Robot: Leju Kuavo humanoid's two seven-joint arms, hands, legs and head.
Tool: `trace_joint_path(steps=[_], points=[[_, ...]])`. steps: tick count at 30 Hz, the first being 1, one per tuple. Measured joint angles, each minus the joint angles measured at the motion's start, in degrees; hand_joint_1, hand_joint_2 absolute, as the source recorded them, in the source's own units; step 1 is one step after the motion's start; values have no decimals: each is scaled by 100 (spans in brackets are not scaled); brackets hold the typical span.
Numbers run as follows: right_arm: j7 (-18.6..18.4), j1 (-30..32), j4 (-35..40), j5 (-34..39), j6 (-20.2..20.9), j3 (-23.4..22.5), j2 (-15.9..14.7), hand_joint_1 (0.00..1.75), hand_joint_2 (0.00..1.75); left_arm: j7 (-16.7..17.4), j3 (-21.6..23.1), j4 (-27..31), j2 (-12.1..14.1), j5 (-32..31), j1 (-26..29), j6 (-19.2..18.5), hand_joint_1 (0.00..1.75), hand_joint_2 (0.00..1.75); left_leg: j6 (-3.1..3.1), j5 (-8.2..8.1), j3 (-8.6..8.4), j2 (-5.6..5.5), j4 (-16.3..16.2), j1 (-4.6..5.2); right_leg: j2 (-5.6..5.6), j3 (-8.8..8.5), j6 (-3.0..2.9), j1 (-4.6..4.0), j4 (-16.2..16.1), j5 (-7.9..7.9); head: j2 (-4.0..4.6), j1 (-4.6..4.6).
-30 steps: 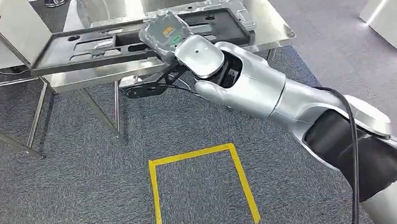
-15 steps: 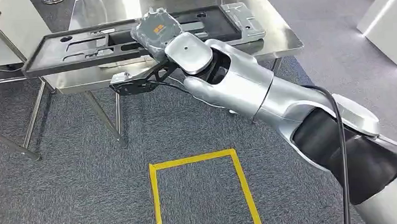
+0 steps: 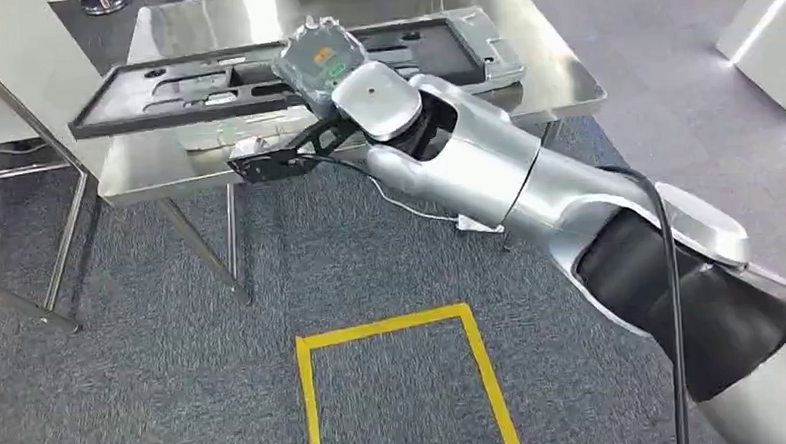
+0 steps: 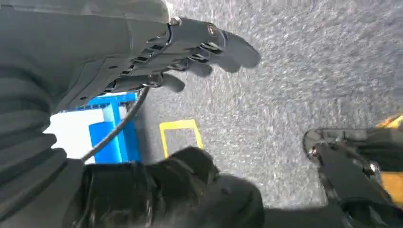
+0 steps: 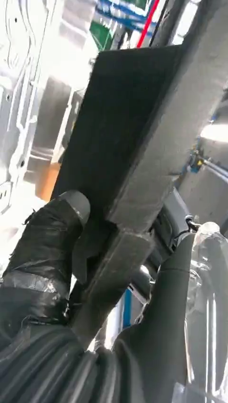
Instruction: Take the parts from the cabinet and place them on the table.
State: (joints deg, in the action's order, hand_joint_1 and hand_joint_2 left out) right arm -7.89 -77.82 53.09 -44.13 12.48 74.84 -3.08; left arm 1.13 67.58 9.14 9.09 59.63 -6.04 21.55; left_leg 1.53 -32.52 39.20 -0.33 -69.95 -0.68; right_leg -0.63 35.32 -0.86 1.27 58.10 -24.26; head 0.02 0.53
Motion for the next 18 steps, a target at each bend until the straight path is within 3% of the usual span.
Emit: trace_joint_path(steps=[1,2,3,4,6,7,8,10,11,12,13,16,17,18], points=[[-4,17,0,11,33,2,-6,175,175,33,0,0,2,-16,1,4,0,175,27,-74,262,1,-392,-15,-2,-35,3,7,1,-37,0,7],[-9,46,0,20,48,2,-13,175,175,55,0,0,2,-18,7,4,0,175,42,2,424,3,-539,-30,-9,-77,14,17,9,-80,0,0],[-15,69,0,22,53,2,-18,175,175,64,0,0,2,-22,16,2,0,175,47,208,431,3,-393,-42,-18,-129,27,26,12,-120,0,2],[-15,76,0,24,55,2,-26,175,175,77,0,0,2,-26,17,-7,0,175,44,516,321,3,-20,-47,-22,-189,47,37,13,-165,0,6],[-26,69,2,24,57,2,-33,175,175,83,0,0,2,-35,25,-9,0,175,13,1202,-86,14,1103,-48,-21,-328,102,57,4,-273,0,6],[-39,57,4,24,57,2,-44,175,175,81,0,0,4,-35,22,-9,0,175,-11,1065,-202,0,1116,2,-23,-348,136,37,-15,-291,0,0],[-42,51,7,26,57,2,-46,175,175,70,2,0,15,-37,17,-9,0,175,-68,1041,-239,4,1266,25,-34,-343,166,34,-14,-306,0,-20],[-44,66,7,40,57,2,-72,175,175,40,2,0,26,-50,-3,2,0,175,-153,953,-242,12,1251,41,-30,-368,233,46,-67,-325,0,-15],[-46,61,9,44,55,0,-77,175,175,40,2,0,35,-59,2,7,0,175,-192,944,-275,12,1283,40,-31,-402,276,28,-92,-344,0,-15],[-50,64,11,44,53,2,-101,175,175,35,2,0,48,-72,16,9,0,175,-232,952,-352,25,1364,-25,-16,-387,298,46,-39,-400,0,-2],[-50,47,11,48,53,0,-109,175,175,37,2,0,48,-77,17,7,0,175,-276,924,-399,30,1390,-1,2,-293,287,19,181,-491,0,7],[-70,64,11,55,50,2,-160,175,175,31,2,0,50,-96,4,4,0,175,-368,836,-472,32,1376,32,8,540,258,-12,1587,-982,0,9],[-83,96,11,57,48,2,-177,175,175,31,2,0,50,-101,1,-11,0,175,-373,795,-505,26,1359,39,8,743,255,-18,1826,-952,0,4],[-87,121,11,59,50,2,-195,175,175,31,2,0,50,-101,3,-15,0,175,-374,744,-549,7,1340,45,8,799,243,-19,1759,-767,0,9]])
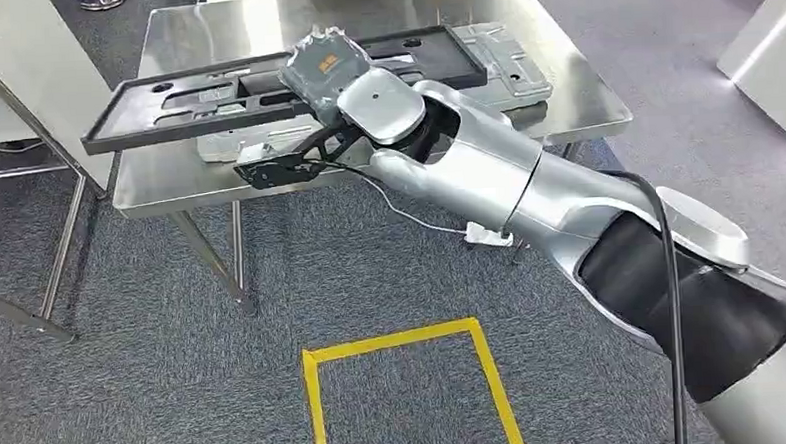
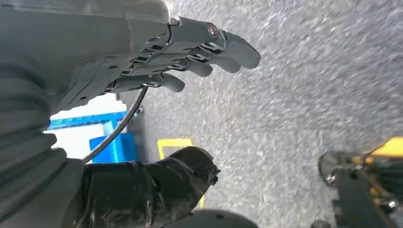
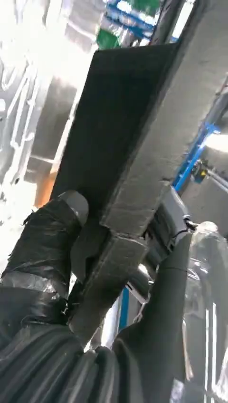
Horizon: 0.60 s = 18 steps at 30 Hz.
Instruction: Take the parts from the cabinet and place them on the table.
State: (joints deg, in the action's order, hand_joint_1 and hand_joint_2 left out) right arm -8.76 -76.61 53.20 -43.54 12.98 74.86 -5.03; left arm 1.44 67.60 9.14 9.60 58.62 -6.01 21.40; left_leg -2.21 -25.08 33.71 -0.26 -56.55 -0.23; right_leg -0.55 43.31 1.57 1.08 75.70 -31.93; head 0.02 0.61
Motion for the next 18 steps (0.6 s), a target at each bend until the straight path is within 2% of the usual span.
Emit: trace_joint_path(steps=[1,2,3,4,5,7,8,9,10,11,13,14,15,16,18], points=[[0,10,0,0,0,-2,-13,175,175,0,0,0,0,-2,8,-7,0,175,3,-56,-64,-14,-18,7,0,-76,-20,-1,-292,294,0,0],[-7,4,0,0,0,0,-28,175,175,0,0,0,0,-4,14,-15,0,175,12,-122,-145,-30,-33,18,1,-259,-58,-6,-823,691,0,2],[-13,-6,0,0,0,0,-44,175,175,2,0,0,0,-2,20,-20,0,175,23,-187,-215,-35,-52,26,2,-435,-100,-15,-1341,1016,0,2],[-15,-5,-2,0,-2,0,-55,175,175,0,0,0,-7,-4,32,-26,0,175,47,-242,-227,-36,-53,34,9,-536,-155,-49,-1493,990,0,-19],[-13,-22,0,0,0,-2,-55,175,175,0,0,0,2,-4,15,-28,0,175,88,-274,-231,-44,-114,72,2,-624,-163,-42,-1658,960,0,-44],[-13,-11,0,2,-2,0,-55,175,175,-4,2,0,7,-9,-4,-35,0,175,133,-283,-225,-38,-67,38,-12,-615,-197,-73,-1655,899,0,-48],[-13,-19,0,2,-6,-2,-59,175,175,-4,2,0,4,-13,-14,-42,0,175,162,-299,-240,-34,-56,41,-16,-619,-218,-69,-1675,885,0,-42],[-22,-23,0,2,-13,-2,-66,175,175,-4,4,0,20,-20,-3,-50,0,175,201,-364,-209,-21,-69,29,-14,-685,-233,-13,-1722,878,0,-37],[-22,-26,0,2,-22,-2,-79,175,175,7,4,0,13,-18,1,-68,0,175,240,-409,-182,-4,-230,23,-19,-729,-262,-3,-1746,859,0,-55],[-22,-32,0,2,-24,-2,-79,175,175,7,7,0,9,-31,-5,-68,0,175,280,-536,-4,-3,-572,8,-18,-751,-287,2,-1752,842,0,-61],[-24,-5,0,0,-26,-2,-81,175,175,4,18,0,15,-37,-13,-68,0,175,345,-808,565,-2,-1492,-41,-24,-797,-299,3,-1751,793,0,-59],[-24,32,-7,0,-26,-2,-87,175,175,2,20,0,17,-37,-10,-68,0,175,363,-840,822,-1,-1831,-53,-32,-835,-295,5,-1750,759,0,-57],[-24,75,-7,0,-26,-2,-92,175,175,2,20,0,17,-37,0,-68,0,175,370,-705,943,-1,-1870,-60,-36,-883,-290,9,-1748,721,0,-63],[-24,103,-7,0,-26,-2,-96,175,175,0,20,0,17,-37,3,-68,0,175,366,-444,924,-1,-1641,-61,-38,-942,-282,11,-1748,677,0,-59],[-24,106,-7,0,-31,-2,-100,175,175,0,20,0,28,-33,9,-70,0,175,321,273,587,-1,-628,-59,-39,-1085,-247,15,-1748,582,0,-61]])
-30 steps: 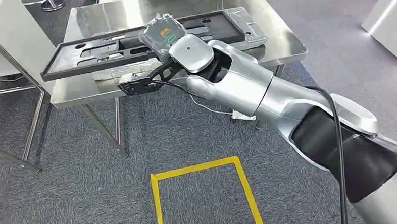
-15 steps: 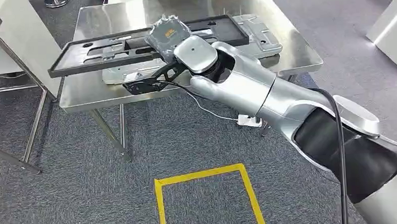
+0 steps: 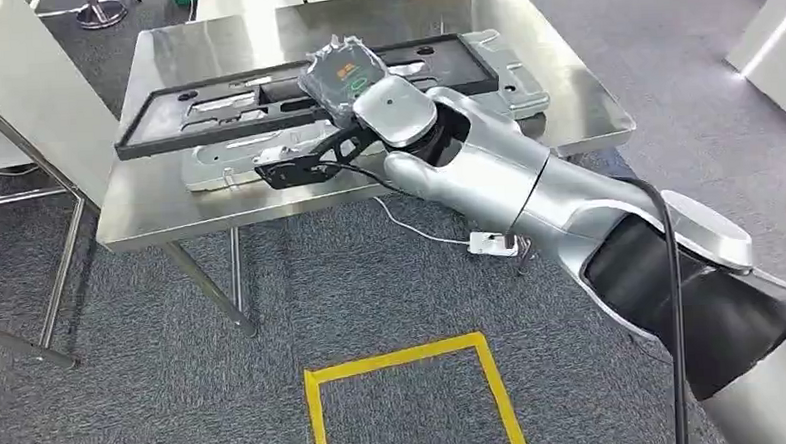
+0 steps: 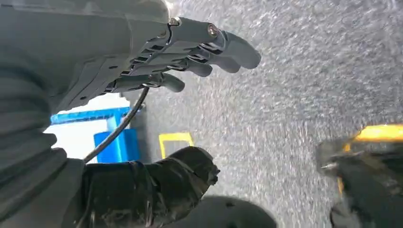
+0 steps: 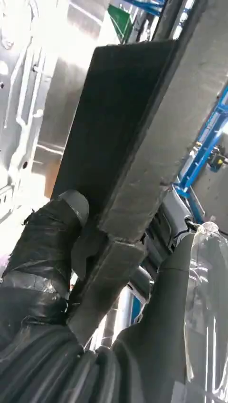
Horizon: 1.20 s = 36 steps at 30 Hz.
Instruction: Take the parts from the cabinet and place them on the table.
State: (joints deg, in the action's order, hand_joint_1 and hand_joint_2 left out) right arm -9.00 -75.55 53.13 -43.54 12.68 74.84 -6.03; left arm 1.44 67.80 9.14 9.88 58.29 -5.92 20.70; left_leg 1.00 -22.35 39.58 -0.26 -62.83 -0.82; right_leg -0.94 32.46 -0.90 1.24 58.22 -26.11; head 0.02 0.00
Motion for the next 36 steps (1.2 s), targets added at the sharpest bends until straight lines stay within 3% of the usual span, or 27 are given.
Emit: trace_joint_path(steps=[1,2,3,5,6,7,8,10,11,12,13,14,15,16,18,20,22,23,24,26,27,28,29,31,33,36], points=[[-2,-5,-2,0,0,0,0,175,175,0,0,0,2,-2,1,-2,0,175,-39,173,-149,-2,436,15,6,-51,24,6,-13,-50,0,4],[-7,-25,-2,-4,-7,0,-11,175,175,0,2,-2,13,0,9,0,0,175,-79,95,-238,-6,461,78,1,-58,60,-27,-22,-64,0,-11],[-5,-28,0,-4,-11,0,-11,175,175,-2,4,0,13,-2,-15,-5,0,175,-133,6,-298,-1,563,78,-3,-40,84,-13,-33,-66,0,-20],[-4,-5,-4,-2,-11,0,-20,175,175,-2,7,-2,20,-2,-23,-4,0,175,-186,-39,-293,-6,575,95,4,-65,129,-5,-74,-87,0,-4],[-4,-15,-4,-2,-13,0,-20,175,175,-7,7,-2,22,-2,-16,-2,0,175,-215,-42,-349,0,633,66,2,-97,174,-34,-89,-116,0,-4],[-4,-15,-7,-2,-15,0,-33,175,175,-7,7,-2,24,0,-4,-2,0,175,-242,-41,-421,10,697,42,23,-57,183,-11,36,-178,0,11],[-4,-43,-7,-2,-15,0,-37,175,175,0,7,-2,24,2,-2,-7,0,175,-289,-71,-457,13,713,41,35,110,178,-23,367,-332,0,17],[-4,-32,-7,-2,-15,0,-59,175,175,11,7,-2,22,20,-13,-11,0,175,-337,-124,-503,16,705,49,32,659,192,-26,1298,-663,0,22],[-4,10,-4,-2,-13,0,-61,175,175,15,9,-2,22,20,-14,-13,0,175,-343,-157,-531,15,699,52,33,910,203,-25,1668,-737,0,22],[-4,50,-7,0,-9,0,-63,175,175,22,9,-2,22,29,-12,-15,0,175,-343,-198,-564,11,686,52,35,1060,209,-20,1803,-662,0,24],[-4,81,-7,2,-7,2,-81,175,175,26,7,0,22,35,-8,-15,0,175,-336,-252,-614,3,658,49,37,1067,211,-12,1651,-429,0,24],[-4,88,-7,2,-7,2,-90,175,175,26,9,-2,22,35,-4,-15,0,175,-321,-319,-665,-14,625,46,44,948,205,-8,1271,-98,0,26],[-7,84,-7,2,-7,2,-94,175,175,31,7,0,18,42,-1,-15,0,175,-300,-393,-729,-24,582,45,52,752,190,-8,731,263,0,28],[-9,84,-7,2,-9,0,-96,175,175,28,9,-2,18,42,9,-15,0,175,-275,-462,-781,-26,564,45,68,618,161,-15,281,484,0,44],[-7,74,0,4,-13,0,-105,175,175,26,9,-2,18,42,-3,-9,0,175,-207,-526,-742,-35,493,84,54,463,102,-44,110,271,0,13],[-9,112,4,9,-13,0,-107,175,175,20,9,-2,13,64,-19,4,0,175,-172,-539,-753,-25,538,64,37,481,54,-75,148,245,0,20],[-31,110,9,13,-13,0,-138,175,175,9,11,0,11,112,-10,2,0,175,-113,-635,-766,-10,508,61,35,398,13,-6,95,223,0,22],[-44,106,9,13,-9,0,-146,175,175,5,11,0,2,107,-10,0,0,175,-69,-724,-670,2,256,61,29,349,-27,5,75,197,0,-8],[-55,105,11,11,0,0,-146,175,175,-9,11,0,2,94,-14,-4,0,175,-38,-860,-460,2,-128,43,25,320,-50,3,70,179,0,-20],[-79,138,15,11,15,0,-160,175,175,-31,11,0,7,94,-18,-11,0,175,9,-1071,119,3,-1024,17,9,260,-56,-1,72,121,0,-15],[-79,172,22,11,18,0,-170,175,175,-39,11,0,4,101,-15,-15,0,175,11,-1013,331,3,-1243,17,6,215,-55,-5,73,80,0,-13],[-92,204,26,13,22,0,-179,175,175,-42,11,0,2,116,-9,-33,0,175,2,-816,389,3,-1163,17,0,160,-53,-7,74,37,0,-17],[-107,228,44,20,33,0,-186,175,175,-44,11,0,2,125,-6,-48,0,175,-23,-516,329,3,-857,17,-5,95,-48,-15,74,-8,0,-15],[-125,233,81,26,59,0,-195,175,175,-44,11,0,2,138,3,-85,0,175,-126,231,-24,1,231,43,-8,-68,-27,-28,67,-116,0,-15],[-142,223,107,26,70,0,-212,175,175,-41,11,-2,15,140,9,-92,0,175,-205,147,-166,-7,399,128,-16,-87,21,-25,18,-146,0,-13],[-144,260,140,26,85,0,-232,175,175,-42,11,-2,20,140,-24,-98,0,175,-285,-19,-248,3,554,139,-13,-83,103,-17,-24,-177,0,-11]])
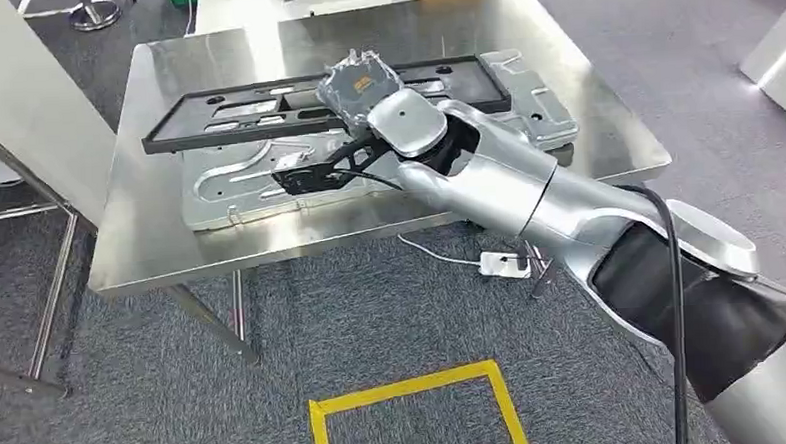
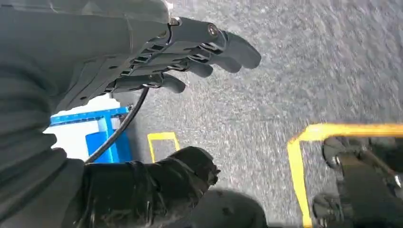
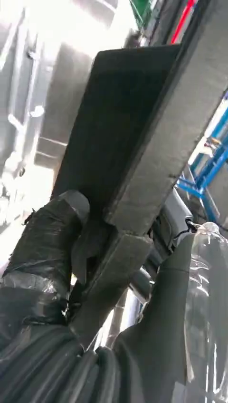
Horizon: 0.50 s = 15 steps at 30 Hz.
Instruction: Take the parts from the cabinet and place them on the table.
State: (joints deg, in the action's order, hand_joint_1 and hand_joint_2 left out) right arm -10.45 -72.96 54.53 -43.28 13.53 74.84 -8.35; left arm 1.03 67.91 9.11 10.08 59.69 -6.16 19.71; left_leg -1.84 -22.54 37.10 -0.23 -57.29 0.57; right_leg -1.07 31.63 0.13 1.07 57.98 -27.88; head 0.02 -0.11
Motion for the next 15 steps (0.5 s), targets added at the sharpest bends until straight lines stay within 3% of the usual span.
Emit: trace_joint_path(steps=[1,3,5,6,7,8,10,11,13,14,15], points=[[0,12,17,2,0,0,-13,175,175,-2,0,0,2,0,18,0,0,175,-2,10,-93,20,128,-84,27,23,31,-16,36,-52,0,20],[0,-8,42,2,2,0,-33,175,175,2,0,0,-9,4,23,0,0,175,-49,-25,-165,29,170,-66,47,191,45,-13,438,-220,0,35],[-17,25,46,6,11,0,-52,175,175,26,0,0,-11,0,15,-7,0,175,-76,-95,-234,30,163,-64,47,794,68,-10,1459,-598,0,39],[-22,86,46,11,11,0,-52,175,175,46,0,0,-11,-2,15,-9,0,175,-77,-138,-279,28,160,-65,48,1030,85,1,1798,-635,0,39],[-24,145,46,15,18,0,-57,175,175,55,0,0,-11,0,17,-9,0,175,-70,-182,-326,16,147,-75,50,1149,100,13,1873,-532,0,39],[-26,183,44,17,17,0,-68,175,175,57,0,0,-13,0,23,-9,0,175,-48,-240,-378,-2,120,-89,53,1134,114,25,1692,-291,0,42],[-26,180,44,20,18,0,-74,175,175,61,0,0,-18,13,27,0,0,175,12,-389,-471,-20,14,-118,65,845,140,55,800,398,0,42],[-26,181,44,20,17,0,-83,175,175,59,0,0,-17,17,30,7,0,175,54,-486,-517,-19,-54,-129,83,707,149,62,403,556,0,42],[-22,171,57,22,20,0,-85,175,175,55,0,0,-4,26,22,18,0,175,125,-549,-474,-28,-142,-84,55,572,115,40,266,405,0,35],[-17,201,59,24,20,0,-83,175,175,50,0,0,-7,28,8,20,0,175,162,-536,-444,-30,-119,-99,39,605,30,15,276,352,0,17],[-15,225,59,28,22,0,-85,175,175,50,0,0,-13,31,10,20,0,175,166,-536,-452,-29,-91,-104,35,605,0,-2,289,331,0,33]])
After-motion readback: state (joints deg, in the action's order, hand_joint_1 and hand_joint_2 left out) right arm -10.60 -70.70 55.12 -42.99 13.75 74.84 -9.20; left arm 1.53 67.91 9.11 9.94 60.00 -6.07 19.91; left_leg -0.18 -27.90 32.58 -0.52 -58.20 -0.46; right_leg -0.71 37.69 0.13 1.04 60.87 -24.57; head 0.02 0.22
